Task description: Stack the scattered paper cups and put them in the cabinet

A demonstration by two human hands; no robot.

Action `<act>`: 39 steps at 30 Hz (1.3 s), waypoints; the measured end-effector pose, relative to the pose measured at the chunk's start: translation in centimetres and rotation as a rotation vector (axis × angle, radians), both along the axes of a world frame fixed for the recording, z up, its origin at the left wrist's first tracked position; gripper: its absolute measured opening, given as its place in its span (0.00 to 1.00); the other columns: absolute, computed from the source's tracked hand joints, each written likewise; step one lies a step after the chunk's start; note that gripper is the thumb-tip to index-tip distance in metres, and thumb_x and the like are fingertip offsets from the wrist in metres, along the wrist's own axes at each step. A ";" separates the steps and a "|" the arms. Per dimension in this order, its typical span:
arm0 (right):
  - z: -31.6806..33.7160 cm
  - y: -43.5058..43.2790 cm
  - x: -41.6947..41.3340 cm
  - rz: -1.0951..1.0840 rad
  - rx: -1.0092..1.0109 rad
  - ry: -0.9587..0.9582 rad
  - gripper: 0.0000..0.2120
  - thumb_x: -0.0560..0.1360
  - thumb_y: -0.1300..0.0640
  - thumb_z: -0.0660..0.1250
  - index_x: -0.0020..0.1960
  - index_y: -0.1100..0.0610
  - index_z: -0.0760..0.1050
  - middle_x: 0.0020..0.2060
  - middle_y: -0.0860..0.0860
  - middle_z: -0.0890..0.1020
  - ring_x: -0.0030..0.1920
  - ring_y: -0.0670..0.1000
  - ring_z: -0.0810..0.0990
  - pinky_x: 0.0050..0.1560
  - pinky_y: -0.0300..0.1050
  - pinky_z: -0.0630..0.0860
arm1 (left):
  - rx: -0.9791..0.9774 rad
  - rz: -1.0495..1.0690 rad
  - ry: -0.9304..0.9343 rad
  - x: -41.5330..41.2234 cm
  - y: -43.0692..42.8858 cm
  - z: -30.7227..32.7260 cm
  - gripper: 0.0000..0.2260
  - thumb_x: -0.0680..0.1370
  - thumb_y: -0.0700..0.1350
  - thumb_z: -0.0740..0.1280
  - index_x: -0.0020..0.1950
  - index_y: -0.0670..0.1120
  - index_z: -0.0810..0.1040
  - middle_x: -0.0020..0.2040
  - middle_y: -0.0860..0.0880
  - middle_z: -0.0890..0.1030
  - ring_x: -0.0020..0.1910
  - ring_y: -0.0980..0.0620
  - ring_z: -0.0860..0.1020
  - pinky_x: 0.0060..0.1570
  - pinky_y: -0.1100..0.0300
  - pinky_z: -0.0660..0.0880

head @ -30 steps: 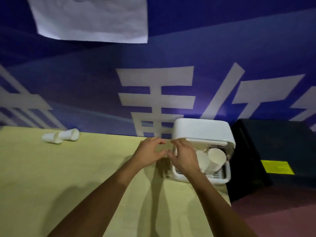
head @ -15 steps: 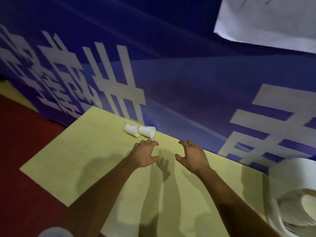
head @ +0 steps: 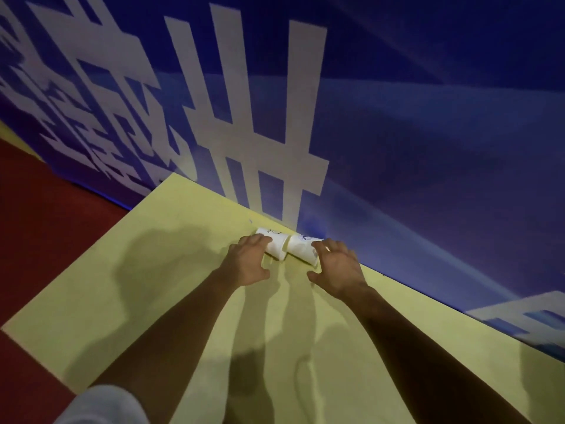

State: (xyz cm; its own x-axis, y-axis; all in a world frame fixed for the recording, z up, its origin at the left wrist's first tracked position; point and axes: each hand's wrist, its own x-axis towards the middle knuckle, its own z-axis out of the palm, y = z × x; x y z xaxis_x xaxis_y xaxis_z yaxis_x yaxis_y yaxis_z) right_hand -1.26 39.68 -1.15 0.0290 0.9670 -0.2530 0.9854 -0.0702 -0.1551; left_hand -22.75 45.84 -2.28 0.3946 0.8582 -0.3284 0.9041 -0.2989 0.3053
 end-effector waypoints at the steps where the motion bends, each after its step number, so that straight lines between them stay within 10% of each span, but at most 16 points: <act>1: -0.7 1.0 0.0 -0.007 0.015 0.000 0.33 0.76 0.42 0.69 0.76 0.51 0.63 0.72 0.52 0.69 0.69 0.56 0.67 0.68 0.51 0.66 | 0.006 0.002 -0.017 0.1 1.0 -0.7 0.36 0.72 0.50 0.72 0.77 0.53 0.61 0.77 0.52 0.62 0.74 0.48 0.62 0.68 0.51 0.63; 12: -6.7 2.5 0.7 -0.219 0.090 0.107 0.32 0.73 0.43 0.72 0.70 0.55 0.66 0.62 0.54 0.73 0.60 0.55 0.73 0.60 0.51 0.76 | 0.095 0.002 -0.118 2.1 4.3 -6.1 0.33 0.70 0.43 0.71 0.73 0.57 0.66 0.73 0.54 0.66 0.72 0.47 0.61 0.63 0.50 0.64; 23: 1.7 -6.3 4.6 -0.515 0.296 0.366 0.33 0.70 0.42 0.75 0.67 0.53 0.64 0.61 0.50 0.66 0.49 0.53 0.76 0.46 0.48 0.78 | 0.175 0.061 -0.338 6.5 -1.7 -0.1 0.32 0.67 0.54 0.74 0.70 0.57 0.70 0.67 0.51 0.68 0.68 0.46 0.62 0.64 0.49 0.64; 39: 12.6 -35.2 22.6 -0.693 0.535 0.396 0.36 0.68 0.41 0.74 0.72 0.48 0.66 0.66 0.50 0.73 0.64 0.54 0.71 0.61 0.49 0.72 | 0.118 -0.058 -0.501 28.9 -27.0 10.7 0.33 0.66 0.58 0.77 0.69 0.55 0.70 0.60 0.48 0.72 0.63 0.44 0.69 0.62 0.51 0.68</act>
State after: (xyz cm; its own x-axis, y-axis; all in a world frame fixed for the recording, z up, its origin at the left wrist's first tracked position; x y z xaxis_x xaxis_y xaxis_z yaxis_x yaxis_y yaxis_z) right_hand 21.35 4.53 11.42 0.6450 0.7572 0.1028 0.6205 -0.4405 -0.6488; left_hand 6.14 18.80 8.41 0.5263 0.8502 0.0110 0.6364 -0.4025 0.6580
